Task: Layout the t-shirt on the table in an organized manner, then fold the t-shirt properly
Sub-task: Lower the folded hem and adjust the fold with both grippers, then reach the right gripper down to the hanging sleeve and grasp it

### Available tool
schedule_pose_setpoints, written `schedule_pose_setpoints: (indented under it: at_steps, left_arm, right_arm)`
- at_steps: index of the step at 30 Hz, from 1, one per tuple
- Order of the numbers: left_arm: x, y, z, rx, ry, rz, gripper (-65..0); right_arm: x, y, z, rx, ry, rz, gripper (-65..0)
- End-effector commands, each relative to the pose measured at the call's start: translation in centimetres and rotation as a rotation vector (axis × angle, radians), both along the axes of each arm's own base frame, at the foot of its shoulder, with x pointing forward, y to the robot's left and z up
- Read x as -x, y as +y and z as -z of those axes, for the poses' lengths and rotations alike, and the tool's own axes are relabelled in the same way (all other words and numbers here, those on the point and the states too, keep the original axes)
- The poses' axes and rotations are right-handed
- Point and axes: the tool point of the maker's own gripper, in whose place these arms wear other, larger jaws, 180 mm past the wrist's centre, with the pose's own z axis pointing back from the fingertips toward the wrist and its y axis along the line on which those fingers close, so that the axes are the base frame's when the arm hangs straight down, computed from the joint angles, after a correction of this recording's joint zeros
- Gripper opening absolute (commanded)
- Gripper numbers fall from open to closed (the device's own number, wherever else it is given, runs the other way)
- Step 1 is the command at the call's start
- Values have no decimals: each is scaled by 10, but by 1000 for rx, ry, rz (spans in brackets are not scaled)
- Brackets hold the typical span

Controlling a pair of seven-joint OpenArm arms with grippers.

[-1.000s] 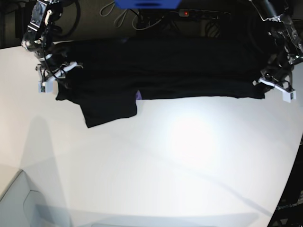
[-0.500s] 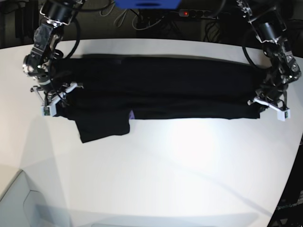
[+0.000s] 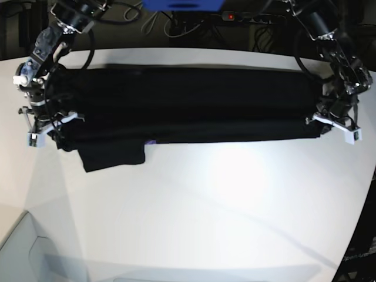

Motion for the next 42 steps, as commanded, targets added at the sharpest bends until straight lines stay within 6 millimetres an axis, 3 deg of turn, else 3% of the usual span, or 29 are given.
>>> schedule_pose_setpoints:
  at_steps: [1,6,10,22,28,33,37,39,42]
  left_arm:
    - [-13,10,-25,-35,-80,-13,-649]
    - [-8,11,-36,-64,-101,-14,-649]
    - [0,12,-34,-76,-87,-12,-649]
    - [35,9,17,-13,48,-25,-649]
    - [38,8,29,10,76,-27,-649]
    - [39,7,32,16,89,-25,-643]
    - [41,8,33,13,92,-25,-541]
    - [41,8,32,10,90,-24,-453]
    - [42,9,32,10,91,-27,-374]
  right_arm:
    - [-6,-7,-17,22,-57,14,-650]
    - [7,-4,-9,-13,-51,33,-650]
    - [21,-2,-1,-57,-46,36,-650]
    - [47,8,47,-135,72,41,-650]
    - [48,7,51,-127,97,27,-646]
    - [51,20,55,-110,125,-37,-473]
    - [54,6,45,-86,104,-4,-384]
    - [58,-4,36,-68,86,22,-371]
    - [58,-6,26,-55,57,38,-368]
